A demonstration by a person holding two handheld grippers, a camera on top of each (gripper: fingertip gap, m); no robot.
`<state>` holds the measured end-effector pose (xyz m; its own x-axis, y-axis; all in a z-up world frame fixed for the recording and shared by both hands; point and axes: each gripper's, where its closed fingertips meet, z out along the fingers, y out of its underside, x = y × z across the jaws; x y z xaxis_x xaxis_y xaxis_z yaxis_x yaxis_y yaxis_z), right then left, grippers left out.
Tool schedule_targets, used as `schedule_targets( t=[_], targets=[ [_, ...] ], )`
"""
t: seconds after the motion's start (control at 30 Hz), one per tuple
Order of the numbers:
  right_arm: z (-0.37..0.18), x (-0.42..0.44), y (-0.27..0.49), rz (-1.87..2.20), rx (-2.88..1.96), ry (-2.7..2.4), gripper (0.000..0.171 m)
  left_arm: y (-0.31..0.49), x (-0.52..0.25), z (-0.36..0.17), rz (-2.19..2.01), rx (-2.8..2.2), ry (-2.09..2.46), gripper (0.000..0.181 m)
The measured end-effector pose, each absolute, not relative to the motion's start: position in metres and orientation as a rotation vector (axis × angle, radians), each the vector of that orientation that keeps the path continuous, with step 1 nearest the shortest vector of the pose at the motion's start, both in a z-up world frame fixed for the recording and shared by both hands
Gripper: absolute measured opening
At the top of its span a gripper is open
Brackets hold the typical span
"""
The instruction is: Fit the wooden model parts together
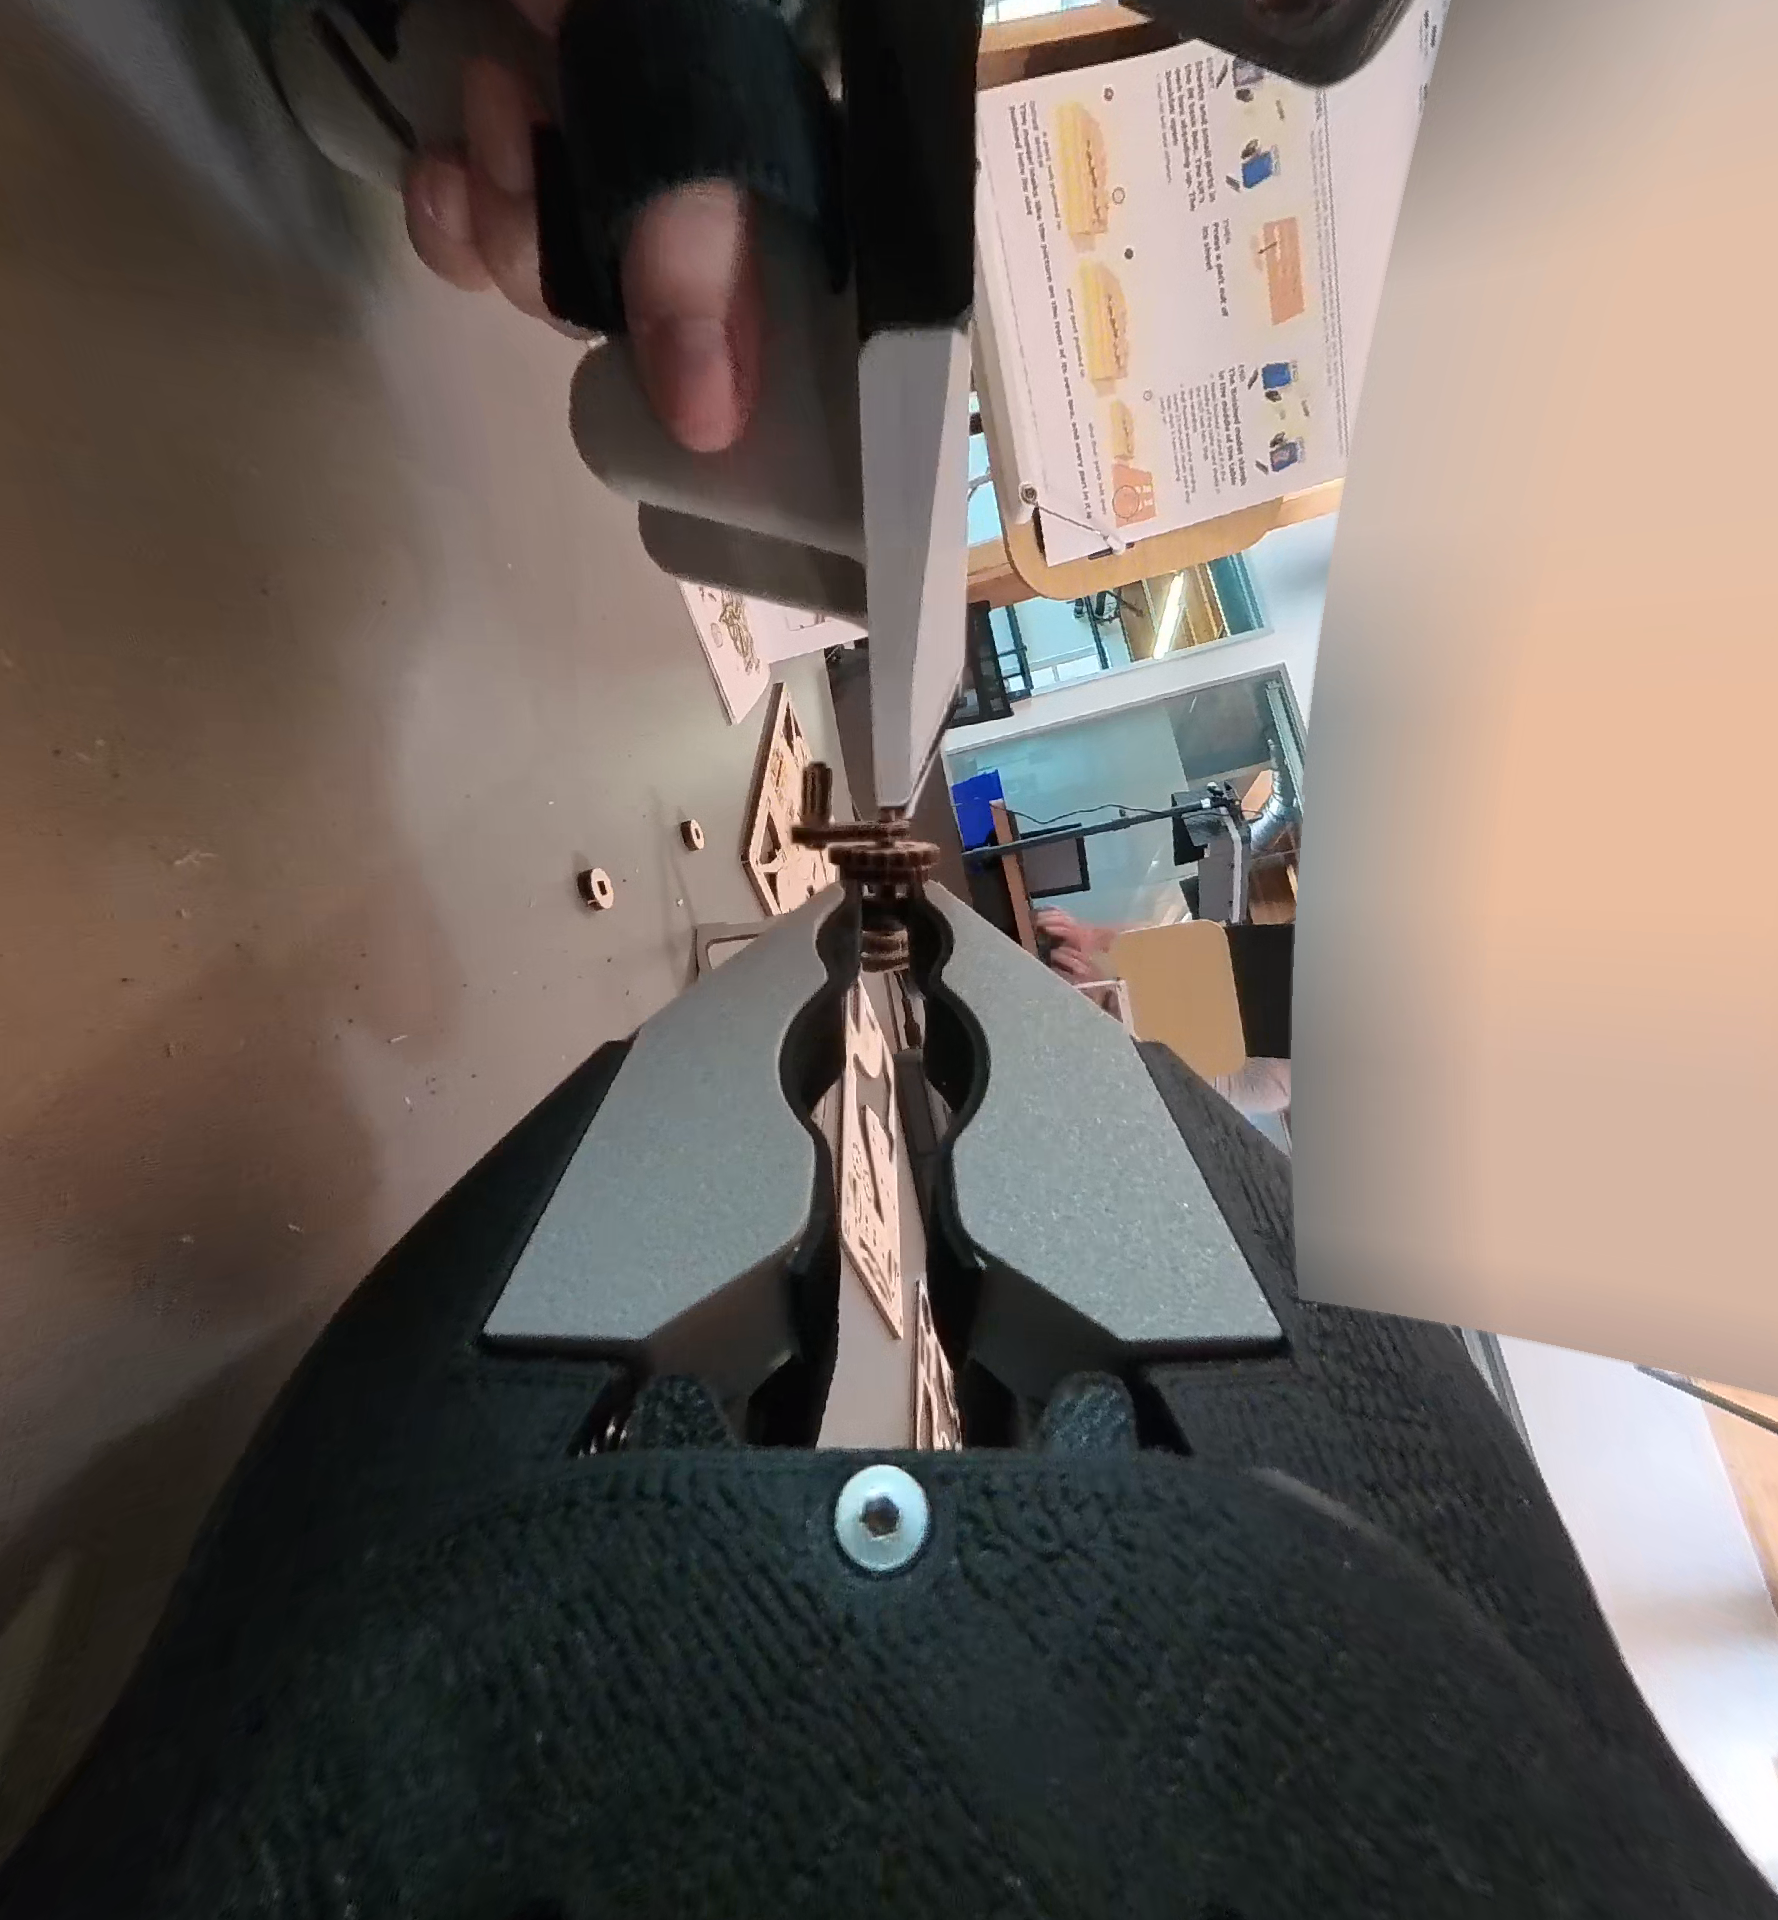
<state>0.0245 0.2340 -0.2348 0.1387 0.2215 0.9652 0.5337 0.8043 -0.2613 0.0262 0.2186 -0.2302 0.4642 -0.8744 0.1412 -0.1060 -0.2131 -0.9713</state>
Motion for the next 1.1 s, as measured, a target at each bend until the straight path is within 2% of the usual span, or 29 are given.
schedule_targets(
  t=[0.43, 0.63, 0.73, 1.1],
  targets=[
    [-0.239, 0.025, 0.234, -0.220, -0.717, -1.453, 0.006, 0.222, 0.026, -0.234, -0.814, -1.652, 0.874, 0.000],
    [-0.243, 0.025, 0.237, -0.190, -0.763, -1.470, 0.005, 0.223, 0.026, -0.238, -0.758, -1.667, 0.902, 0.009],
    [-0.243, 0.024, 0.237, -0.180, -0.762, -1.468, 0.006, 0.225, 0.024, -0.237, -0.730, -1.659, 0.904, 0.003],
    [-0.245, 0.023, 0.232, -0.113, -0.781, -1.490, 0.006, 0.222, 0.024, -0.241, -0.536, -1.583, 1.055, 0.000]
  ],
)
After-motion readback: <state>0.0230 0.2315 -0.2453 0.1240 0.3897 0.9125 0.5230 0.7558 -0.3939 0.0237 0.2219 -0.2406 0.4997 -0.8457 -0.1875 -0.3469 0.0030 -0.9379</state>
